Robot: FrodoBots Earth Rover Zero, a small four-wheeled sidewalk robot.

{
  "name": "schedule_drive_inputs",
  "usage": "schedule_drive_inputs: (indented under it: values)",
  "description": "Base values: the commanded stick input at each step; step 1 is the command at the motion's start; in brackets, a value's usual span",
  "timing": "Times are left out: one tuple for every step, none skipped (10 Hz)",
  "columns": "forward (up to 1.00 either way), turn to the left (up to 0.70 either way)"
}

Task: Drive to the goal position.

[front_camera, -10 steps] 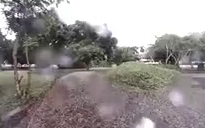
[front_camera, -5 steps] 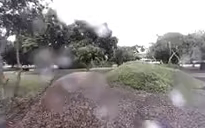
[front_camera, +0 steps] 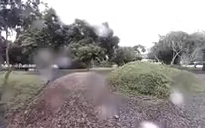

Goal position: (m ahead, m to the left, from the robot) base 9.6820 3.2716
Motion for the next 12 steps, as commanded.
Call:
schedule_drive_inputs:
  values:
    - [0.7,0.29]
    - [0.7,0.14]
    - [0.7,0.0]
    - [0.7,0.0]
    - [0.7,0.0]
    - [0.7,0.0]
    - [0.7,0.0]
    - [0.7,0.0]
    - [0.7,0.0]
    - [0.7,0.0]
    - [0.7,0.0]
    - [0.7,0.0]
